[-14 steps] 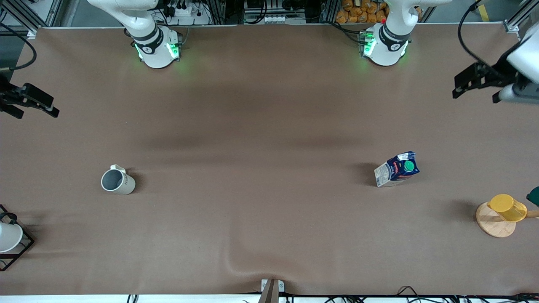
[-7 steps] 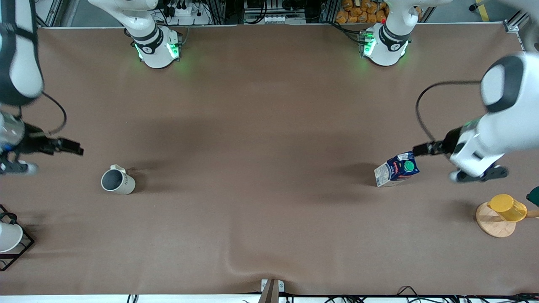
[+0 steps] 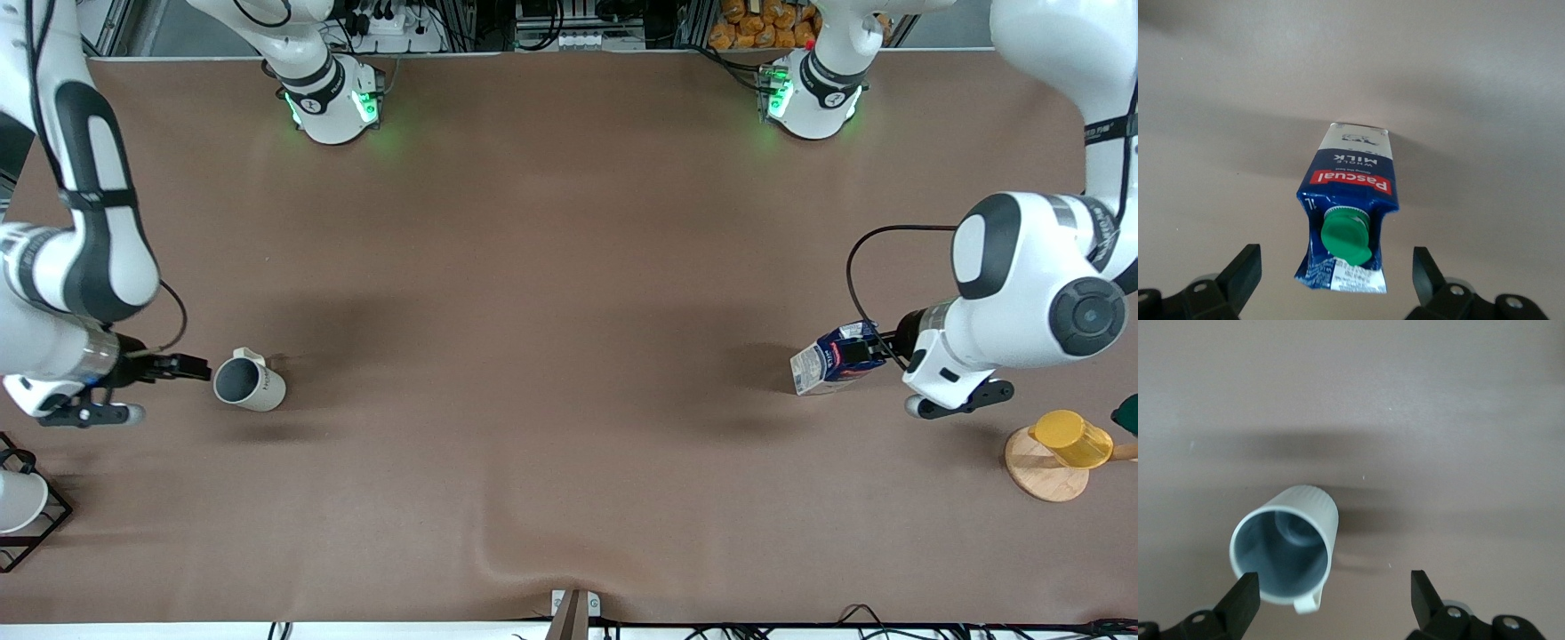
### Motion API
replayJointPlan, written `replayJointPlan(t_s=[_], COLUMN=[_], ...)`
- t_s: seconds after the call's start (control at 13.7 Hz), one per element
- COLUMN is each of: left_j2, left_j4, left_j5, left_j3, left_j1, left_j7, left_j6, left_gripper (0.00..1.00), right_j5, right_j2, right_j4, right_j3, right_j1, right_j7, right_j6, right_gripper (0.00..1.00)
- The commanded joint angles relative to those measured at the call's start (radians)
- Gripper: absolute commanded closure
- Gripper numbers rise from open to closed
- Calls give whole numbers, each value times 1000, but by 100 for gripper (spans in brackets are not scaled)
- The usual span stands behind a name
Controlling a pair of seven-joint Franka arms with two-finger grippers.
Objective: Place milk next to cup
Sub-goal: 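Grasp the milk carton with the left gripper while the right gripper grasps the mug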
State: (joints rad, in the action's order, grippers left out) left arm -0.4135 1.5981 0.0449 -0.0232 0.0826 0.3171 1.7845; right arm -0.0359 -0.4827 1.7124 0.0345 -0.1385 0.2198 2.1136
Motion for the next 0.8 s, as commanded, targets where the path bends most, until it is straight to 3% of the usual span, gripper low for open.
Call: replayJointPlan(t_s=[0.0, 0.07, 0.22, 0.29, 0.44, 0.51, 0.59, 0.73], left_j2=[-25, -39, -73, -83, -97, -100, -100, -99], left_j4=[11, 11, 10, 10, 10, 10, 8, 3], left_j5=[-26, -30, -30, -30, -31, -31, -31, -31], left_j3=[0, -1, -1, 0, 0, 0, 0, 0], left_j1=[11, 14, 25, 26, 31, 29, 28, 23], left_j7=[28, 28, 28, 28, 27, 26, 19, 11], left_j6=[15, 15, 19, 33, 58, 58, 58, 58], left_gripper=[0, 0, 0, 0, 4, 61, 100, 100], right_j5=[-22, -45, -55, -55, -55, -55, -55, -56], right_j2=[-59, -75, -115, -120, -120, -120, -114, -109], right_j4=[-19, -16, -17, -16, -17, -19, -25, -60], right_j3=[-10, -10, -10, -10, -10, -10, -11, -13], right_j1=[11, 14, 11, 11, 14, 17, 19, 46], right_j7=[7, 9, 15, 24, 26, 24, 17, -6], right_j6=[16, 20, 66, 68, 60, 57, 52, -13], right_gripper=[0, 3, 23, 44, 100, 100, 100, 100])
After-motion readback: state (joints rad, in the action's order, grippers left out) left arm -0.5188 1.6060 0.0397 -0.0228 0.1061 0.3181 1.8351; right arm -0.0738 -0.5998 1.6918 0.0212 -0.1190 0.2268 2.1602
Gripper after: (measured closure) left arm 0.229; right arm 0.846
